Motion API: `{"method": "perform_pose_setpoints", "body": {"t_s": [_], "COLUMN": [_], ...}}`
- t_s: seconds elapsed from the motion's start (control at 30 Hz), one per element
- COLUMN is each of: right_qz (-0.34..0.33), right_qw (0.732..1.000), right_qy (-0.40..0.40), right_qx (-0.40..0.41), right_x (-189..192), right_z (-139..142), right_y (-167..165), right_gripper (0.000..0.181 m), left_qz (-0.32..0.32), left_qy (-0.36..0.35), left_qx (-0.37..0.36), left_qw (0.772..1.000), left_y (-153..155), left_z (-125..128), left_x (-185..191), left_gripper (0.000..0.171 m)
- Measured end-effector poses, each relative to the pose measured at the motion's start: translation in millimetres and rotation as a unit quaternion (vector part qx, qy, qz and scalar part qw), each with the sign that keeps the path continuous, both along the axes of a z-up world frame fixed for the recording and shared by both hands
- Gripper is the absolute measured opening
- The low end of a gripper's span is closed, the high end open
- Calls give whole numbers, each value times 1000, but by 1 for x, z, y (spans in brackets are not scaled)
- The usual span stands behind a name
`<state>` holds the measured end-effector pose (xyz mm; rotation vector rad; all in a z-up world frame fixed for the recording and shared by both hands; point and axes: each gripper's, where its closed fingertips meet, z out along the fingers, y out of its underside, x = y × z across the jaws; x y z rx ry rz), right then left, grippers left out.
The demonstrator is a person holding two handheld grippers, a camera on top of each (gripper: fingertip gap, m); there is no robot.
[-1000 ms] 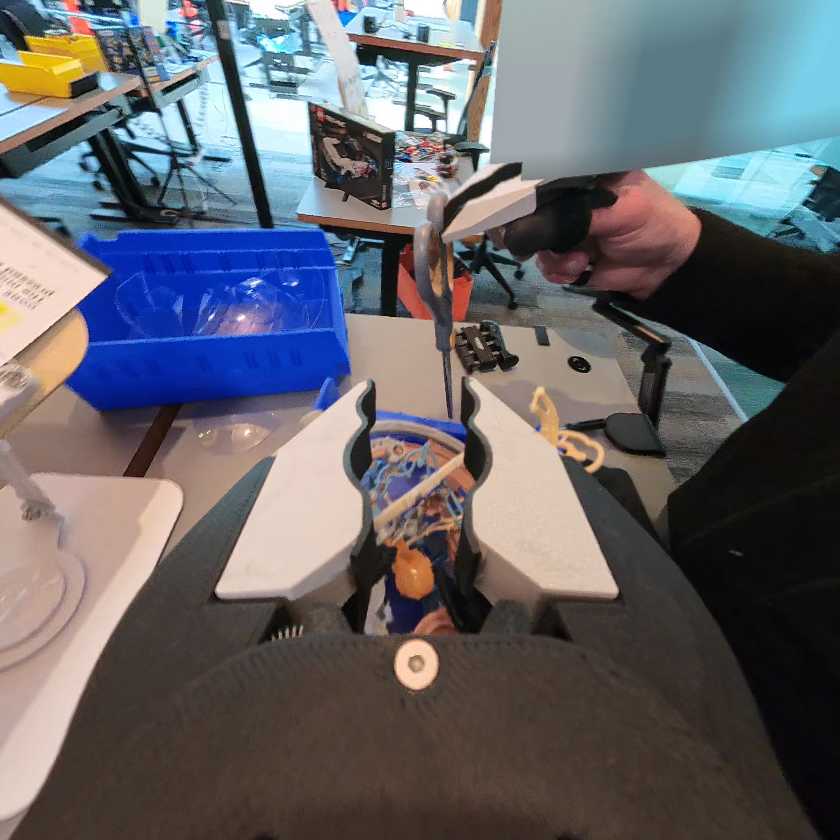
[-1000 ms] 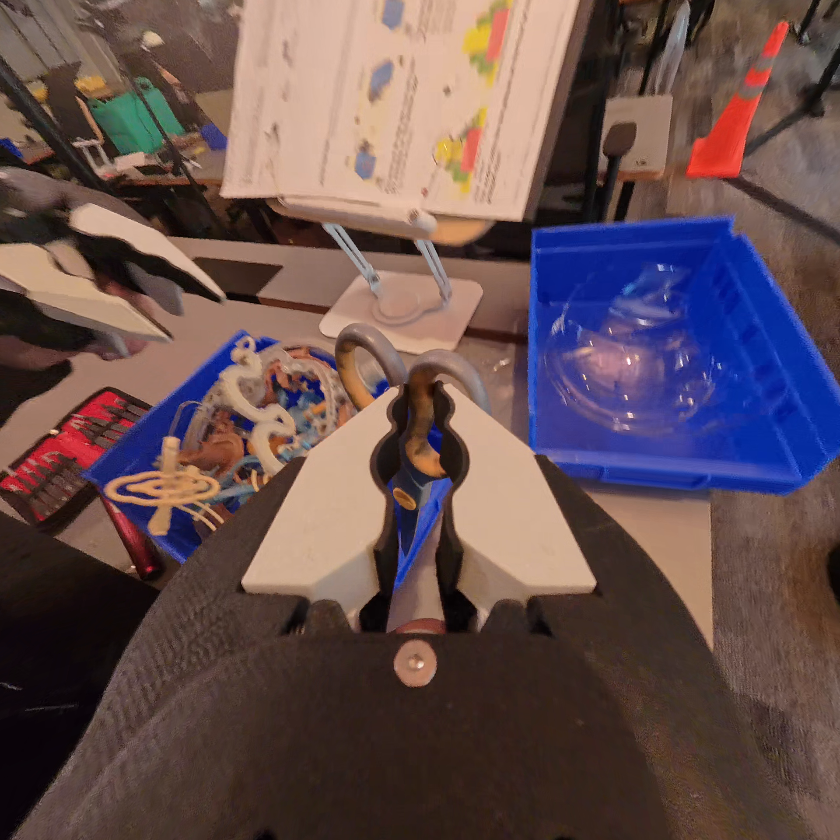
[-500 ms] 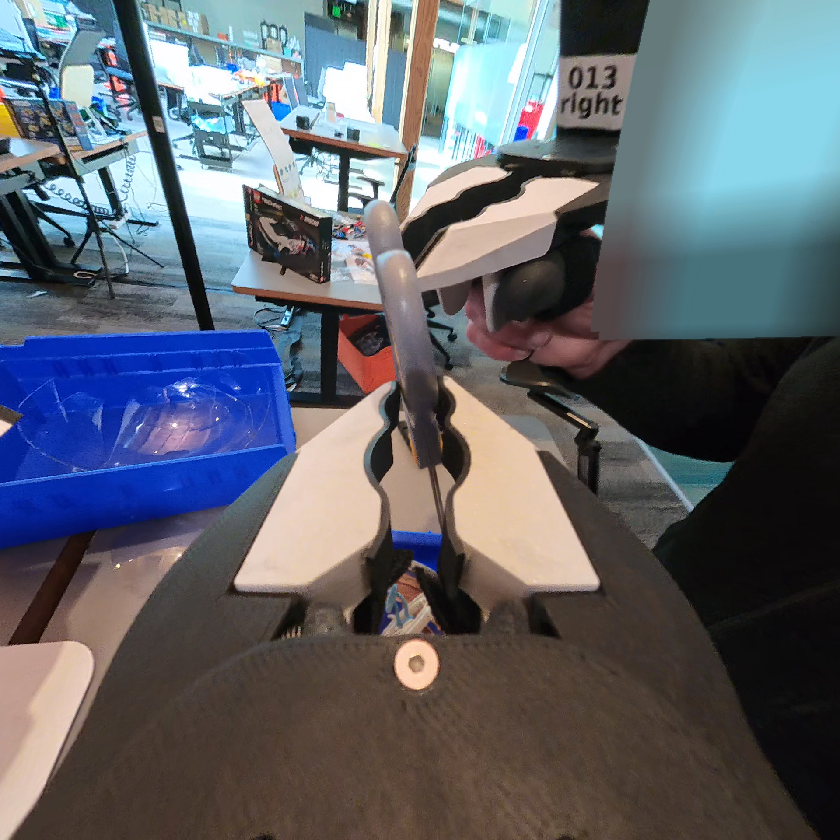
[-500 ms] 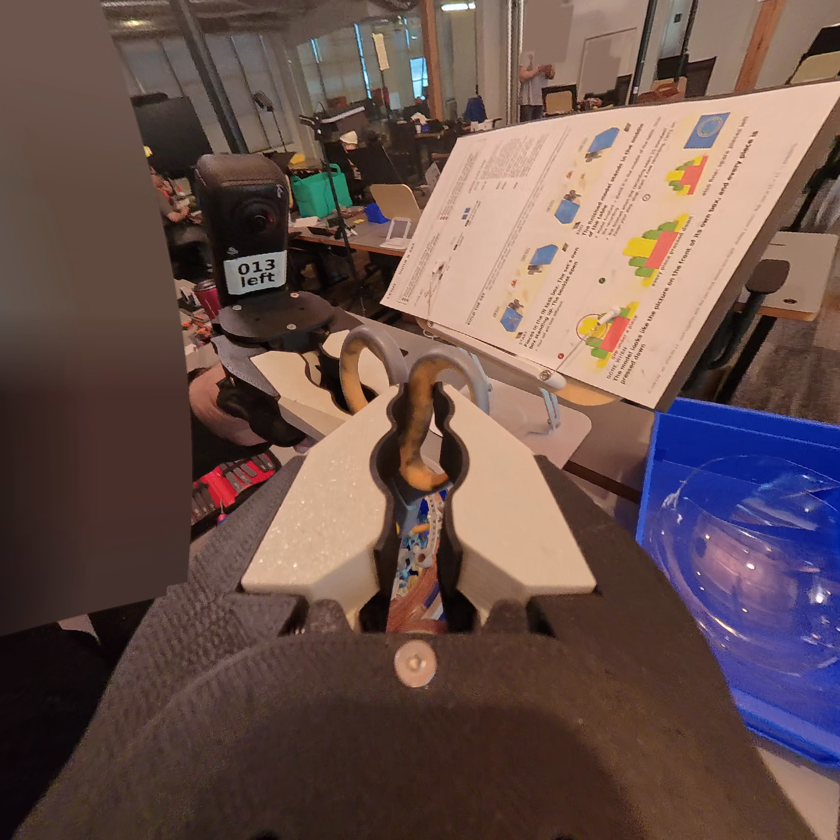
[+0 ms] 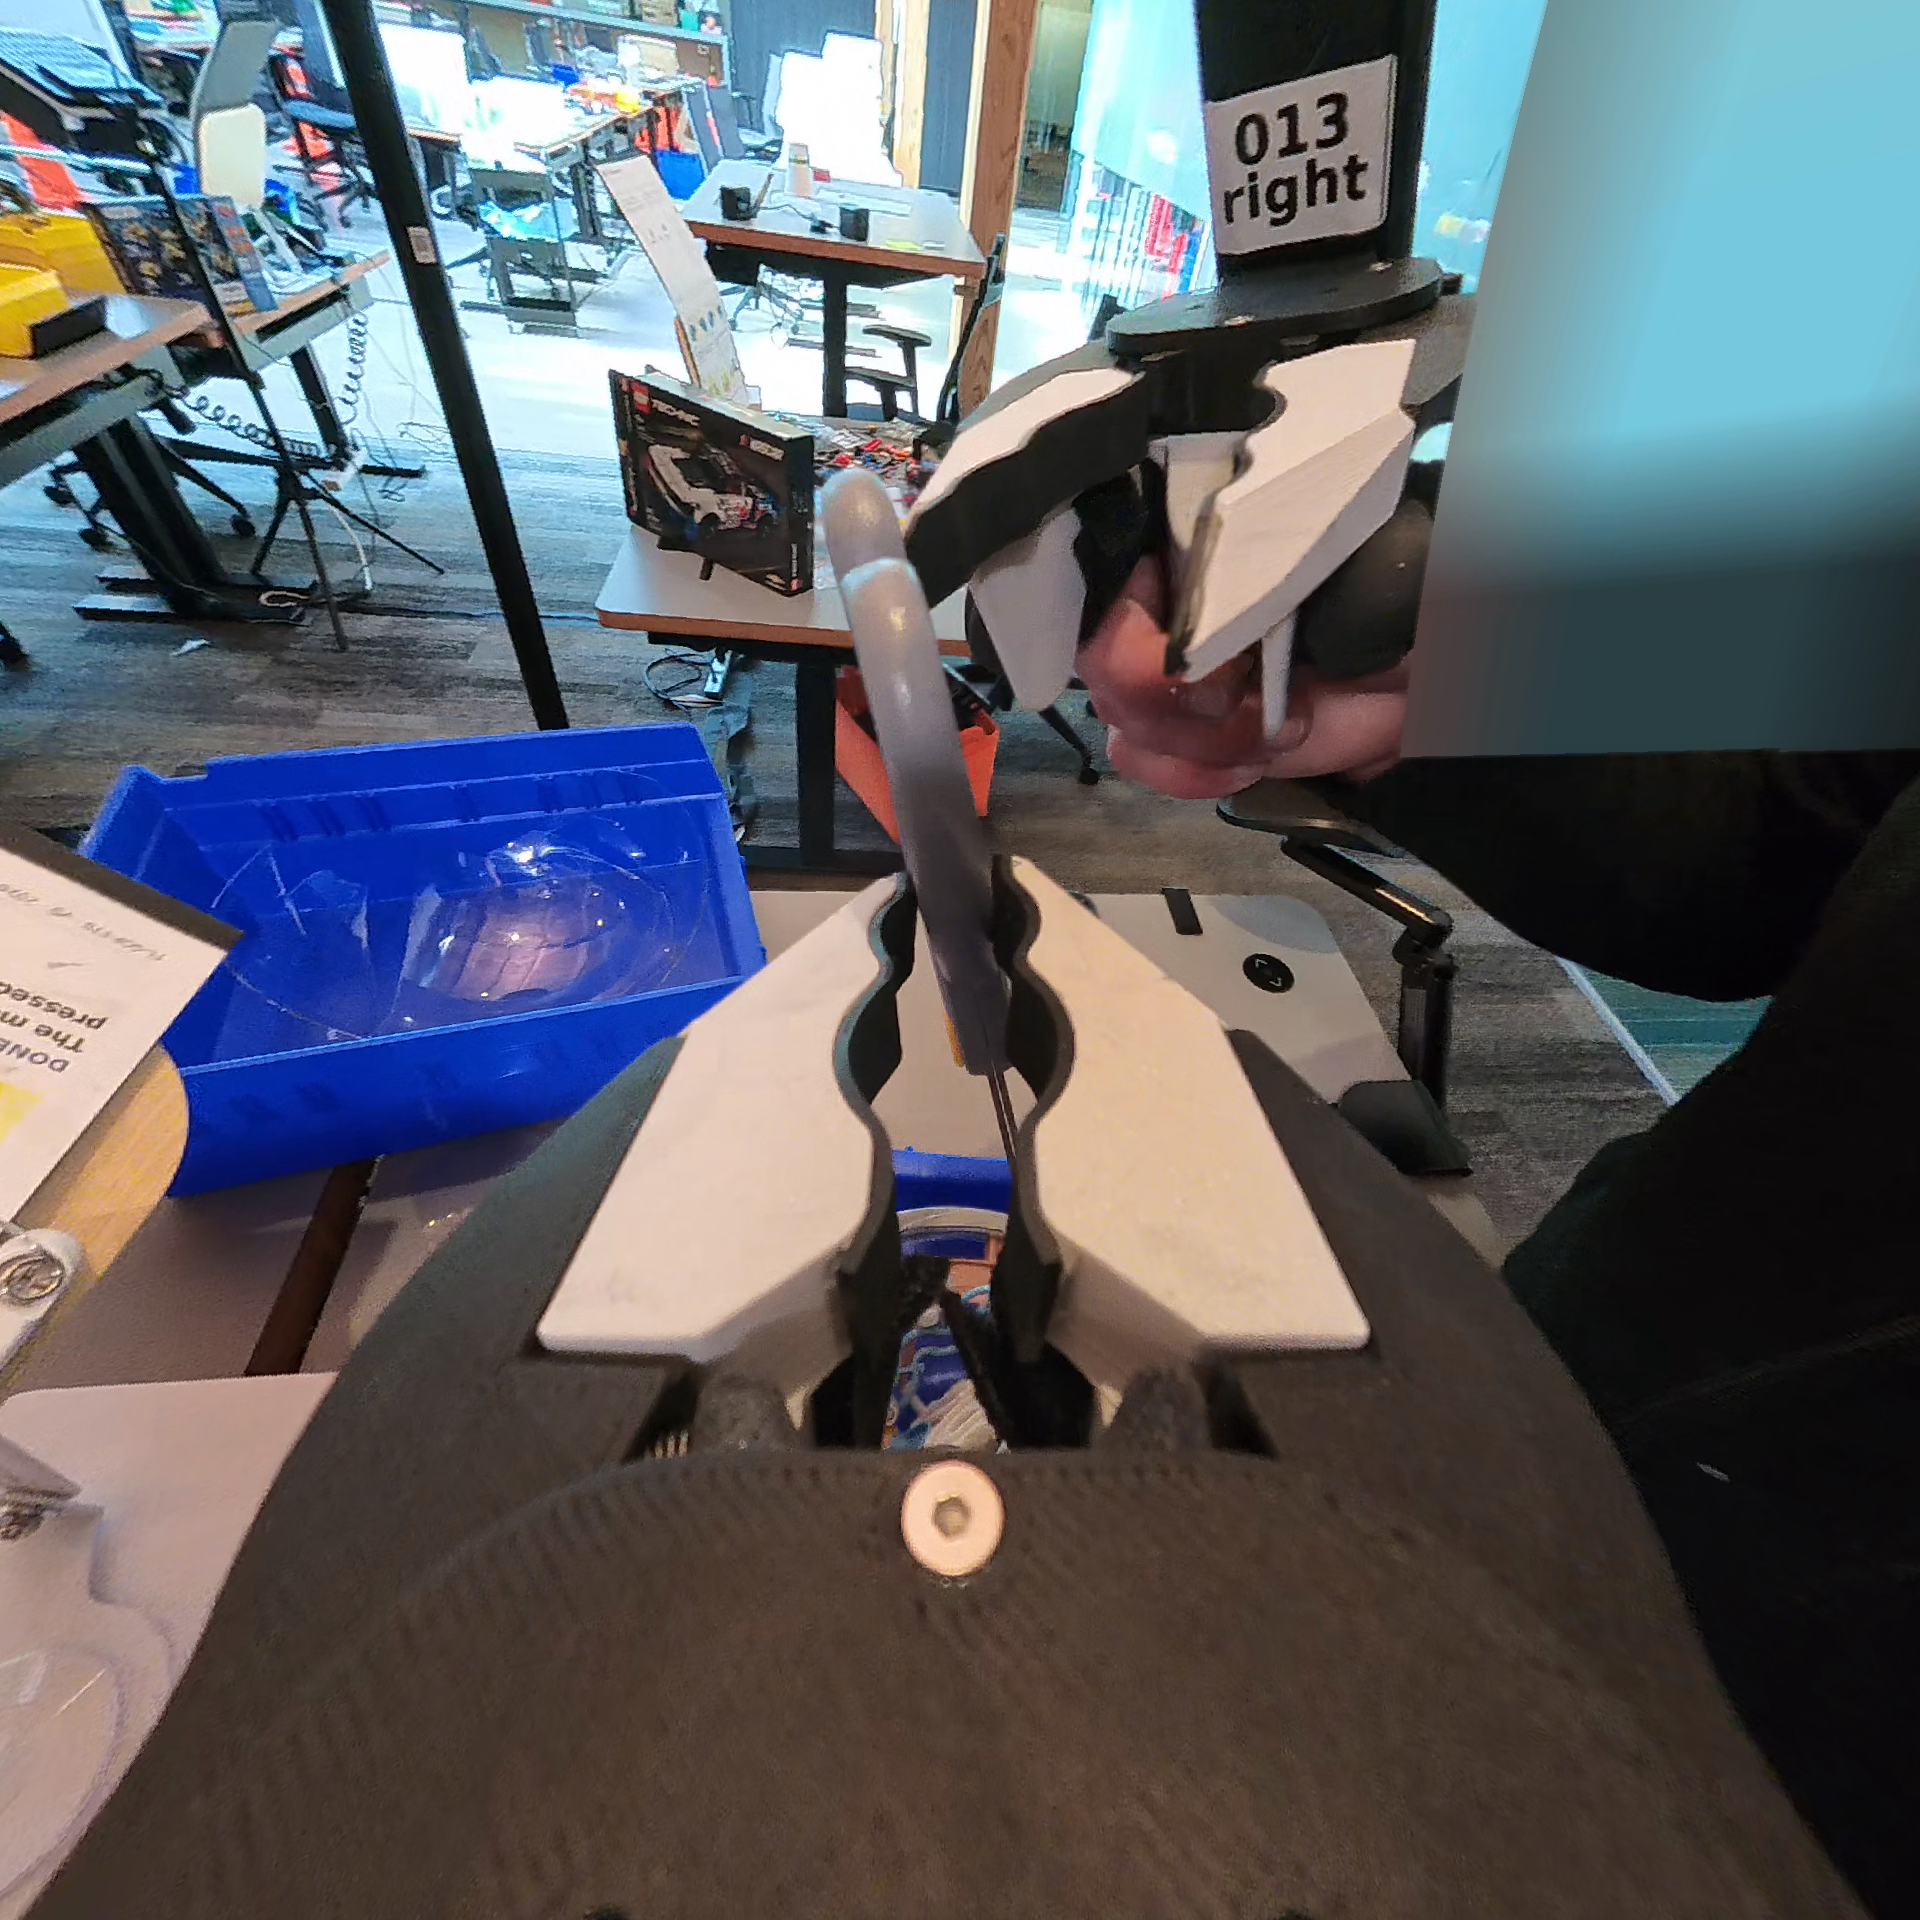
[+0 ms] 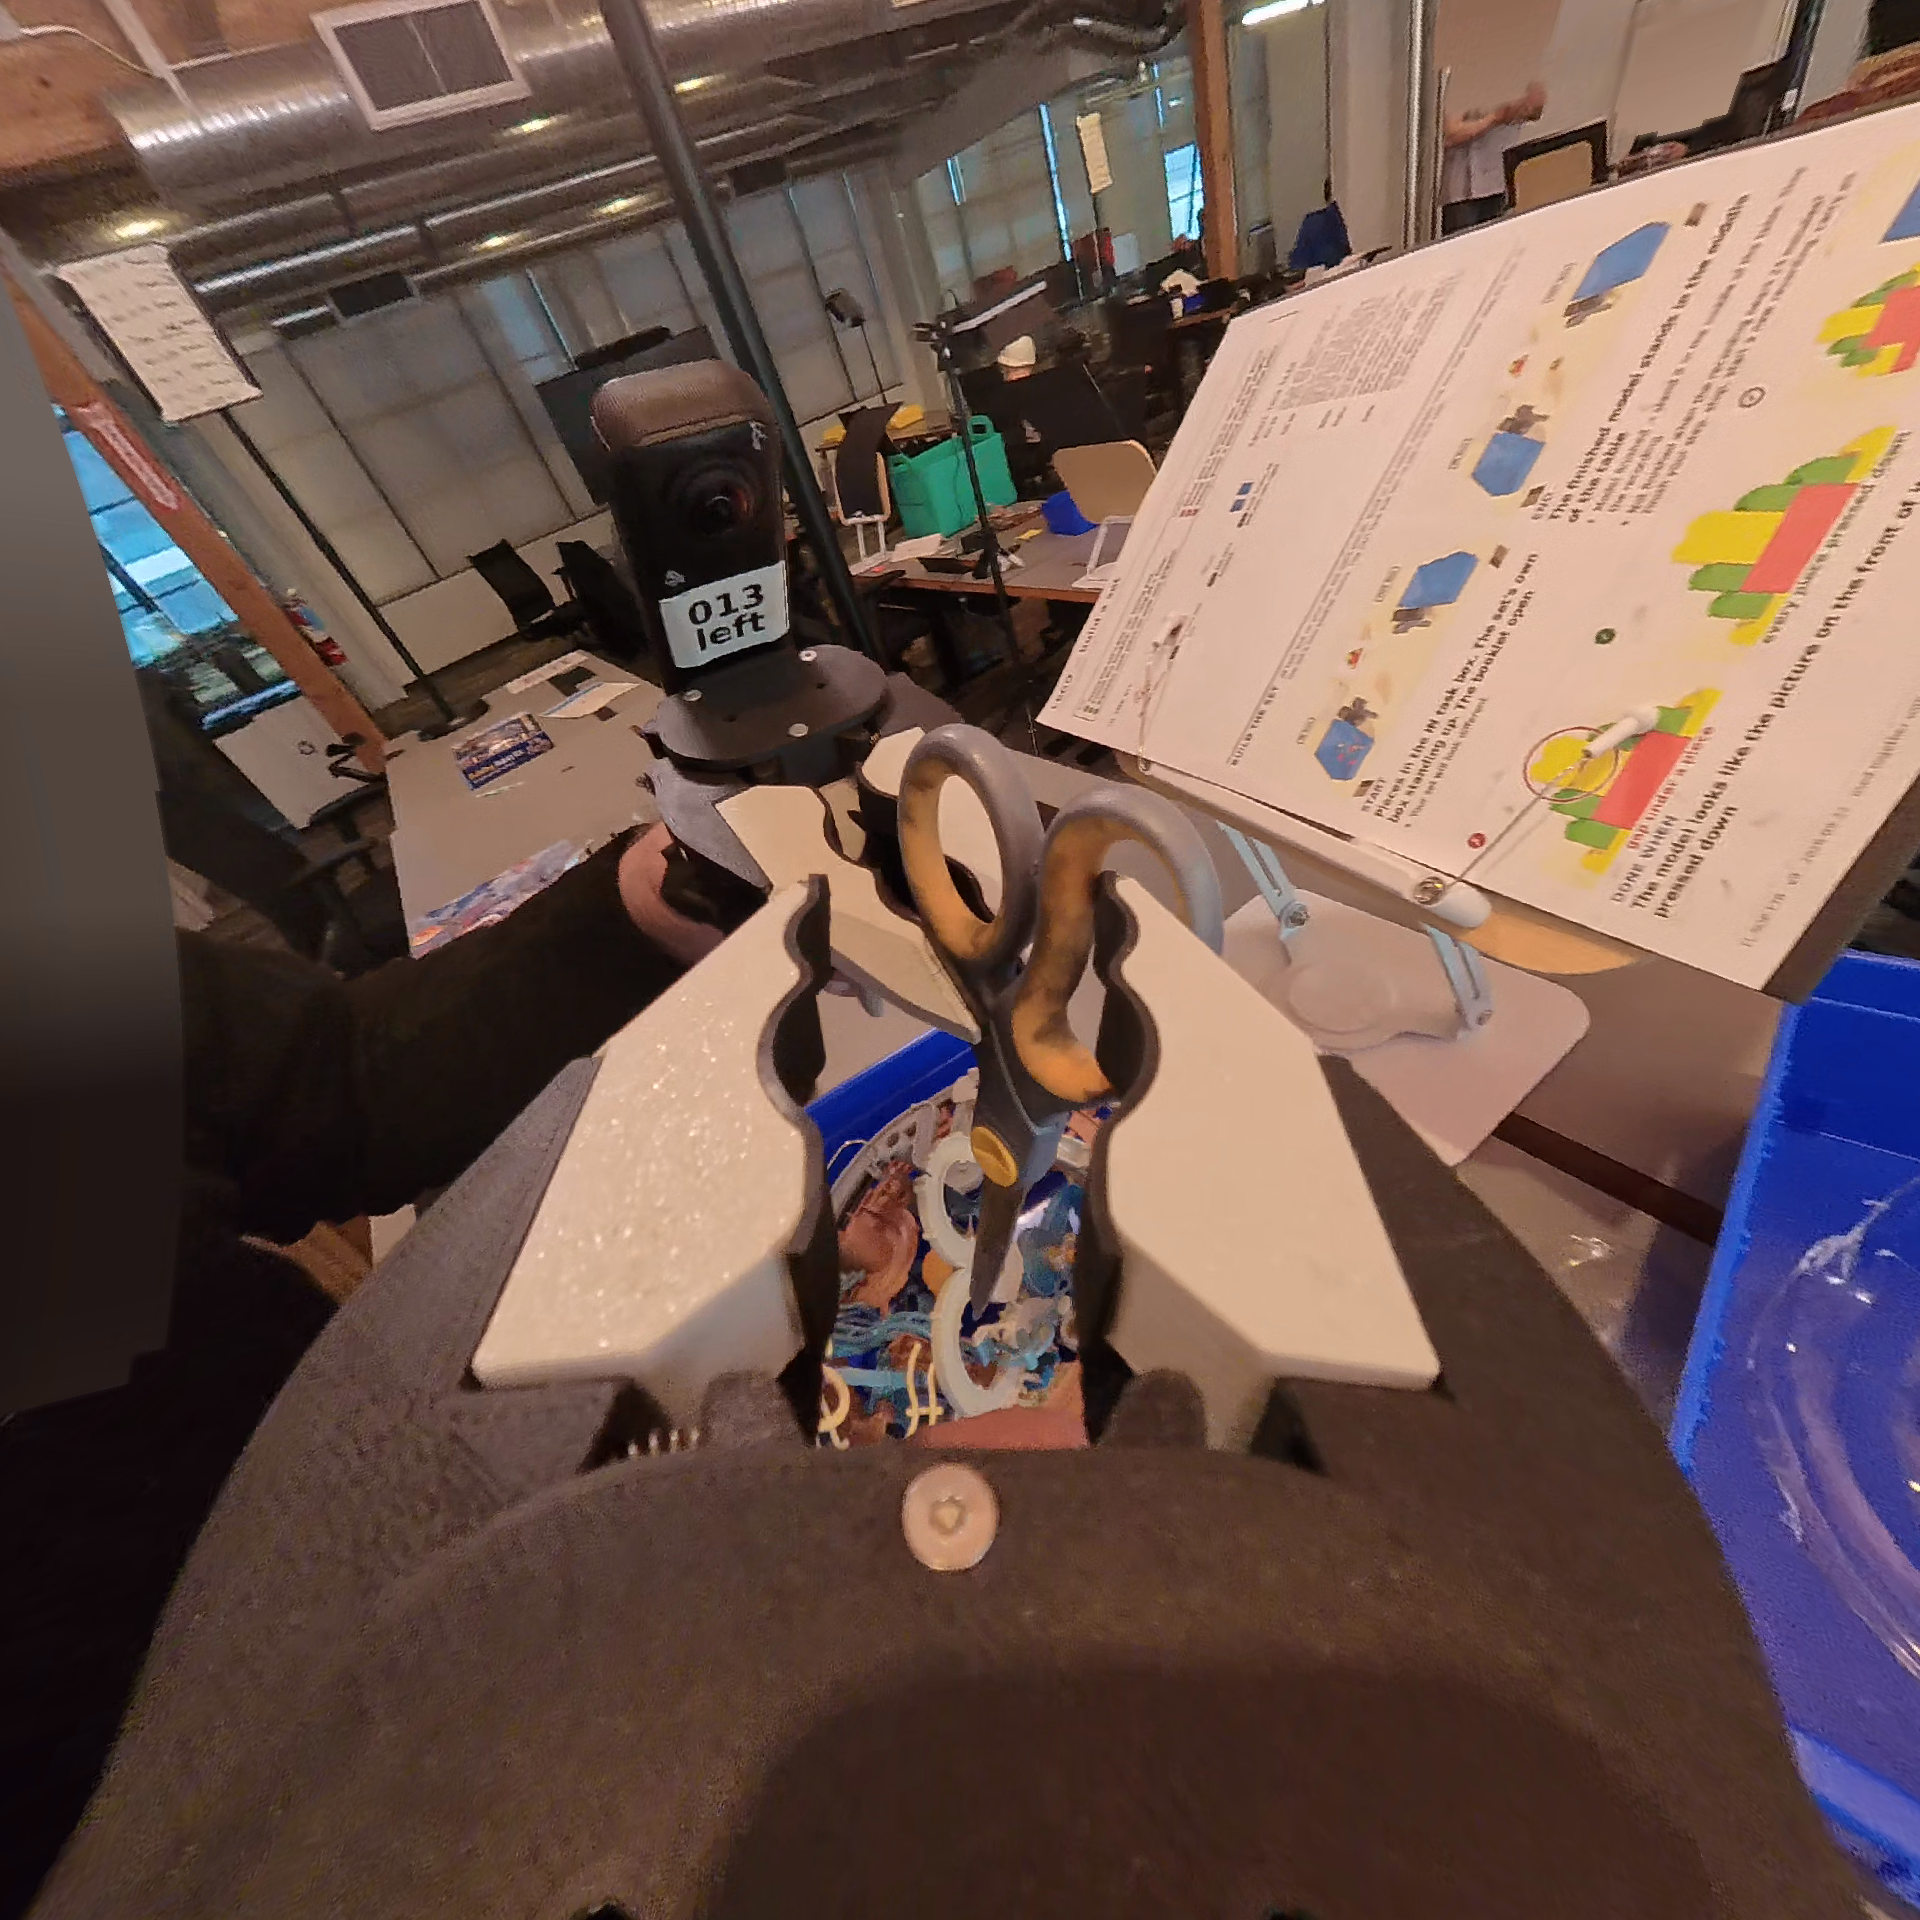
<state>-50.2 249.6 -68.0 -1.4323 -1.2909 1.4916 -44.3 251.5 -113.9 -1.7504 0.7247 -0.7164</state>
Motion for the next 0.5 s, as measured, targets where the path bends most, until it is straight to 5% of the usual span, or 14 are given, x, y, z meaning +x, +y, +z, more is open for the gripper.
{"method": "perform_pose_setpoints", "body": {"t_s": [0.13,0.2,0.37,0.5], "right_qz": [-76,-108,-49,48], "right_qw": [994,989,998,993], "right_qy": [-46,-56,-9,100], "right_qx": [60,86,42,-47], "right_x": [1,4,12,24], "right_z": [-10,-12,-16,5], "right_y": [12,15,2,11], "right_gripper": [23,37,36,29], "left_qz": [41,89,67,-38], "left_qy": [40,70,5,-59], "left_qx": [29,61,44,9], "left_qw": [998,992,997,997], "left_y": [5,8,-6,-27], "left_z": [1,6,24,25], "left_x": [-7,-22,-35,-25], "left_gripper": [10,10,10,10]}}
